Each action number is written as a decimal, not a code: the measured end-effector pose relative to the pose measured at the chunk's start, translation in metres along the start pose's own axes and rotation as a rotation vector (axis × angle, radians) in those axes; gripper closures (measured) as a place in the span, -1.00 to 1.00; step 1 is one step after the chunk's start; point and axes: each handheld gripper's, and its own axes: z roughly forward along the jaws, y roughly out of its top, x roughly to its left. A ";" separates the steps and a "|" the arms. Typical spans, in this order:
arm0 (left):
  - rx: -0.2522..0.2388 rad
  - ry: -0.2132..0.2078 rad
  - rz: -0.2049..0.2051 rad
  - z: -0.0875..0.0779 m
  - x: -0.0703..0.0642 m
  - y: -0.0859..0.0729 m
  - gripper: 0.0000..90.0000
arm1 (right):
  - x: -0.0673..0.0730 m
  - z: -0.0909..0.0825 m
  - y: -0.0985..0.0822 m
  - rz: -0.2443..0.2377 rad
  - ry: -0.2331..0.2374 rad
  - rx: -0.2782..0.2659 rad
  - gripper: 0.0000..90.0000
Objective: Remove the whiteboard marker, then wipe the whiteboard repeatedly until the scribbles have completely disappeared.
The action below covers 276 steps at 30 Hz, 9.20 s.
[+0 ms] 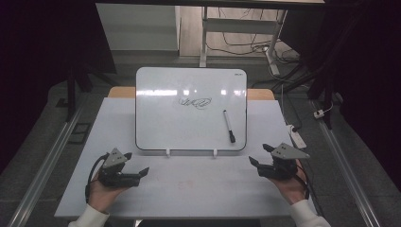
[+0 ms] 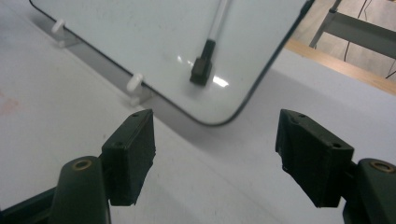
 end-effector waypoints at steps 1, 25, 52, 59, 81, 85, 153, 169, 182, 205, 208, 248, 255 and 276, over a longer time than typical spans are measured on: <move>0.003 0.002 0.001 0.001 0.000 0.000 -0.69 | 0.000 0.006 0.013 -0.003 -0.006 0.000 -0.36; 0.016 -0.013 0.053 0.007 -0.005 -0.003 -0.68 | 0.013 0.129 0.115 0.010 -0.201 0.144 0.19; 0.003 -0.010 0.048 0.007 -0.001 -0.006 -0.67 | 0.031 0.144 0.116 -0.048 -0.276 0.103 0.79; -0.002 -0.012 0.023 0.007 0.003 -0.008 -0.66 | 0.035 0.119 0.113 -0.043 -0.224 -0.004 0.80; -0.049 -0.240 0.016 0.036 -0.040 0.059 -0.50 | 0.076 0.074 0.106 -0.071 0.202 -0.205 0.79; -0.044 -0.360 0.006 0.062 -0.059 0.081 -0.43 | 0.085 0.075 0.107 -0.088 0.254 -0.211 0.79; -0.127 -0.472 -0.041 0.097 -0.058 0.091 0.75 | 0.086 0.063 0.104 -0.085 0.320 -0.248 0.16; -0.262 -0.424 -0.041 0.054 -0.018 0.087 0.75 | -0.006 0.003 -0.013 0.078 0.082 -0.070 0.04; -0.416 -0.309 -0.065 0.048 0.009 0.108 0.75 | -0.017 -0.003 -0.037 0.095 0.033 -0.023 0.02; -0.458 -0.056 -0.090 0.120 0.049 0.160 0.75 | -0.016 0.004 -0.044 0.059 0.035 0.026 0.02; -0.459 -0.069 -0.104 0.130 0.044 0.162 0.75 | -0.018 0.003 -0.045 0.066 0.034 0.026 0.01; -0.532 -0.061 -0.139 0.135 0.044 0.161 0.75 | -0.017 0.004 -0.045 0.063 0.042 0.030 0.00; -0.528 -0.119 -0.090 0.156 0.017 0.163 0.75 | -0.014 0.004 -0.044 0.048 0.047 0.035 0.00; -0.559 -0.022 -0.125 0.130 0.048 0.150 0.75 | -0.015 0.005 -0.045 0.050 0.051 0.041 0.00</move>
